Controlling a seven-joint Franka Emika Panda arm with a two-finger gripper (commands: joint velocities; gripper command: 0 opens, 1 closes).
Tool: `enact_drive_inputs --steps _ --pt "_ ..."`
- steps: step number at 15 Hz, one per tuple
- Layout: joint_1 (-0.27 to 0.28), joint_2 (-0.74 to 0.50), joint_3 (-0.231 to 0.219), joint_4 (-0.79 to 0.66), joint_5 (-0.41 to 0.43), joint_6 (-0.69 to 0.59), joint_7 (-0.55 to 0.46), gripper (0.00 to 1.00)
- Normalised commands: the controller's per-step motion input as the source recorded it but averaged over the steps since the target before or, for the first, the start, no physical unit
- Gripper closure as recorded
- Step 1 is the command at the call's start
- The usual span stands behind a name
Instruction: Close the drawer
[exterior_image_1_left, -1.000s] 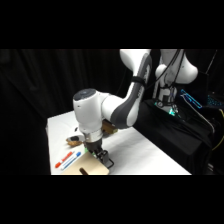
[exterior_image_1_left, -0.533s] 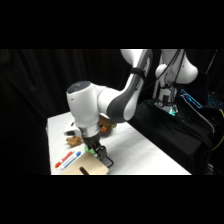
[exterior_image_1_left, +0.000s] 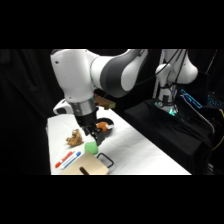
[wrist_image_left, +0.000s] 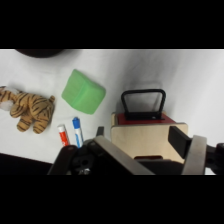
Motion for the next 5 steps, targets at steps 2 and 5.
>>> enact_drive_inputs --steps 2,5 --pt "-0.001 -0.23 -0.029 0.11 0.104 -0.37 0.05 0.00" --pt "0.010 -0.19 -0.040 0.11 0.084 -0.32 0.09 0.00"
